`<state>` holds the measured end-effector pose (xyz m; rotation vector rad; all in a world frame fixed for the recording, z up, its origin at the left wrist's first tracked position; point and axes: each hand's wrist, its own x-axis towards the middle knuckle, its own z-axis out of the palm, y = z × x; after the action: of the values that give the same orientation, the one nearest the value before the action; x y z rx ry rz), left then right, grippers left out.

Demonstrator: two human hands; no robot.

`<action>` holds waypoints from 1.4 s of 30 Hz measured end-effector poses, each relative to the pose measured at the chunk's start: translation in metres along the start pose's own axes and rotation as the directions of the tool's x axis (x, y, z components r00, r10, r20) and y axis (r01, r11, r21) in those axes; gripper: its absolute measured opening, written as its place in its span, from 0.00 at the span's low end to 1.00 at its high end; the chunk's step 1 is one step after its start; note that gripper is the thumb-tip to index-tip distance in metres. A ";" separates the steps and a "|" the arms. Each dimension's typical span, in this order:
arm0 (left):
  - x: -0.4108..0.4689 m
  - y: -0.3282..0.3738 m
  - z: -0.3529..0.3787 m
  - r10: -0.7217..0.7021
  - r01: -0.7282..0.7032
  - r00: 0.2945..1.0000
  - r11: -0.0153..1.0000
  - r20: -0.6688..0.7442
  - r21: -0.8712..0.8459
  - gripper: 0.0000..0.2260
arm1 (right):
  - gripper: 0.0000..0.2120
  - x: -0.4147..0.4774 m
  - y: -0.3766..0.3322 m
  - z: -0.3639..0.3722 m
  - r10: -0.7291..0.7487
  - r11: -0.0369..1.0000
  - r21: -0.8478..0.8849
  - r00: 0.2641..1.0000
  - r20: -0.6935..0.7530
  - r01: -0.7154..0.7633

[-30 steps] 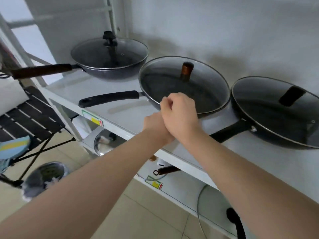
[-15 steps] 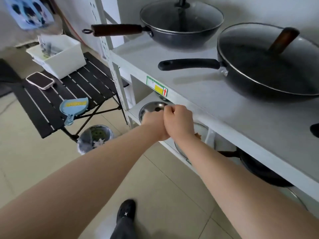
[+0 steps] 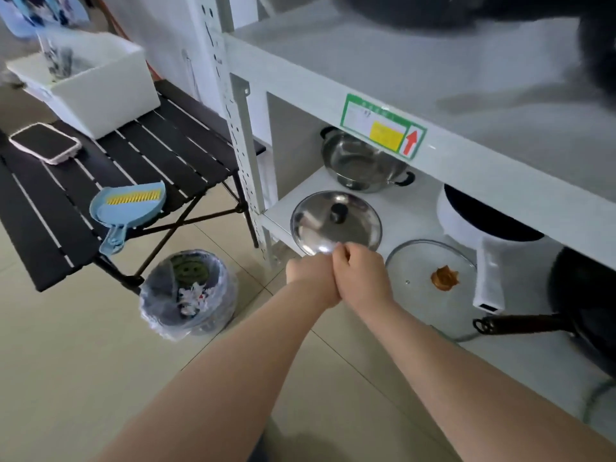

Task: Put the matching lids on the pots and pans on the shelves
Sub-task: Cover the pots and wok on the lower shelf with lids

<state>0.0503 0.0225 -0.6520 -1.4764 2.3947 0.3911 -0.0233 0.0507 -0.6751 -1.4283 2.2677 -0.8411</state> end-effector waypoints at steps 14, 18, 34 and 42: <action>0.150 0.005 0.046 0.024 -0.028 0.987 0.999 -0.161 -0.024 0.17 | 0.25 0.057 0.160 -0.004 0.374 0.822 -0.422 0.921 -0.104 -0.382; 0.199 0.007 0.044 0.071 -0.066 0.968 0.997 -0.243 0.026 0.24 | 0.28 0.064 0.182 0.009 0.324 0.608 -0.726 0.935 -0.142 -0.321; 0.245 -0.026 0.037 0.384 -0.141 0.877 0.778 -0.287 0.612 0.16 | 0.23 0.069 0.224 0.021 0.281 0.454 -0.703 0.837 -0.471 -0.548; 0.222 -0.055 0.006 0.539 -0.225 0.774 0.725 -0.332 0.651 0.21 | 0.12 0.067 0.217 0.035 0.342 0.633 -0.542 0.827 -0.446 -0.553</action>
<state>0.0053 -0.1801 -0.7477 -0.8240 2.8524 -0.7090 -0.1858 0.0499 -0.8379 -0.8542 3.1758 -0.0706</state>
